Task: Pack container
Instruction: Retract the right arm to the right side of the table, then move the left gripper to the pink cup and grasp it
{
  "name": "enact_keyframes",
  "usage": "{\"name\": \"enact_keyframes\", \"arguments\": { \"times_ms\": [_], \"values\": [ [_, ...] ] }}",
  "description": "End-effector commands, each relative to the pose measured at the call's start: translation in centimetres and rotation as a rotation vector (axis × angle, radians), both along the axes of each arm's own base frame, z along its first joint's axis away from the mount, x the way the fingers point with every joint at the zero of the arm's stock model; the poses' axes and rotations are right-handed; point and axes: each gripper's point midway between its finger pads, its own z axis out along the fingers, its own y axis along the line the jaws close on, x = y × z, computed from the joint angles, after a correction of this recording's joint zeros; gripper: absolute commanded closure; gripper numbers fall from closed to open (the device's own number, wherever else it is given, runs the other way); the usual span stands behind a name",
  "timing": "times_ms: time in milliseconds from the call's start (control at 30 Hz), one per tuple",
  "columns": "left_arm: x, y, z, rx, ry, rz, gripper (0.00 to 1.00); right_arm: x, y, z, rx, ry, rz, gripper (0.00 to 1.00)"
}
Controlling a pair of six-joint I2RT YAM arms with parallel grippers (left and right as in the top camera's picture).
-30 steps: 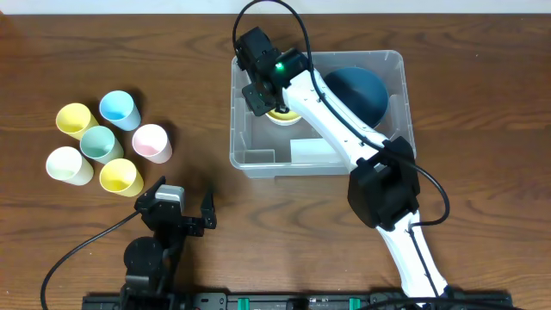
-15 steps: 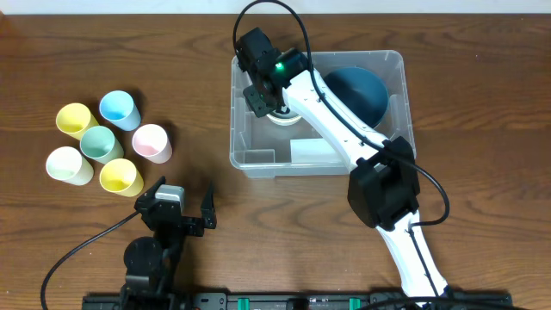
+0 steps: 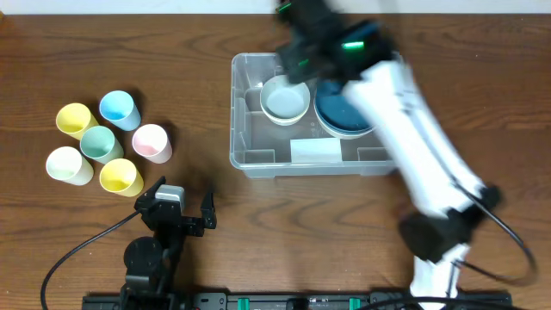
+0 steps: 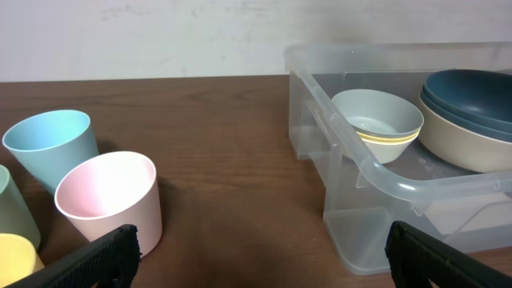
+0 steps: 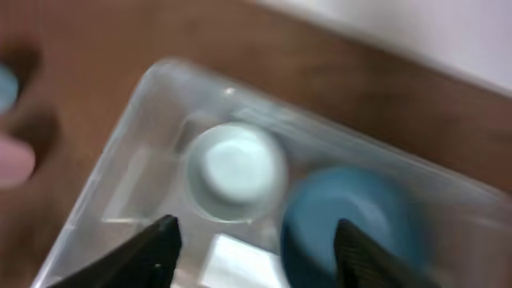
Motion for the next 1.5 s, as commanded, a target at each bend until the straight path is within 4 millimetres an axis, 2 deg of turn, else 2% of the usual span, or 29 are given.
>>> {"name": "enact_keyframes", "arguments": {
  "times_ms": [0, 133, 200, 333, 433, 500, 733, 933, 1067, 1133, 1200, 1300, 1467],
  "values": [
    [-0.2, -0.1, -1.4, 0.004, 0.042, -0.009, 0.02, 0.6, -7.7, 3.1, 0.031, -0.043, -0.245, 0.29],
    [-0.2, -0.1, -1.4, 0.004, 0.042, -0.009, 0.02, 0.5, -16.4, 3.0, 0.075, 0.008, -0.506, 0.16],
    [-0.2, -0.1, -1.4, 0.004, 0.042, -0.009, 0.02, 0.3, -20.4, 2.2, 0.076, 0.044, -0.617, 0.01],
    [-0.2, -0.1, -1.4, 0.004, 0.042, -0.009, 0.02, -0.8, -28.2, 0.3, 0.084, 0.115, -0.835, 0.01],
    [-0.2, -0.1, -1.4, 0.004, 0.042, -0.009, 0.02, -1.8, -32.7, -0.8, 0.091, 0.149, -0.958, 0.01],
    [-0.2, -0.1, -1.4, 0.004, 0.039, -0.009, 0.02, -2.3, -34.4, -1.3, 0.104, 0.171, -0.998, 0.01],
    [-0.1, -0.1, -1.3, 0.004, 0.036, -0.009, 0.02, -4.5, -38.1, -2.7, 0.138, 0.249, -1.089, 0.01],
    [-0.1, -0.1, -1.1, 0.001, 0.031, -0.010, 0.02, -5.0, -38.9, -2.8, 0.139, 0.257, -1.111, 0.01],
    [-0.2, -0.2, -1.3, -0.097, 0.057, 0.011, 0.02, -5.0, -38.9, -2.8, 0.139, 0.257, -1.111, 0.01],
    [-0.4, -1.0, -1.0, -0.121, 0.063, -0.034, 0.02, -5.0, -38.9, -2.8, 0.139, 0.257, -1.111, 0.01],
    [-0.8, -2.0, 0.2, -0.155, 0.053, -0.093, 0.02, -5.0, -38.9, -2.8, 0.139, 0.257, -1.111, 0.01],
    [-1.2, -2.1, 2.4, -0.206, 0.057, -0.088, 0.02, -5.0, -38.9, -2.8, 0.139, 0.257, -1.111, 0.01],
    [-1.6, -2.0, 5.7, -0.165, 0.157, -0.085, 0.02, -5.0, -38.9, -2.8, 0.139, 0.257, -1.111, 0.01]
  ]
}}
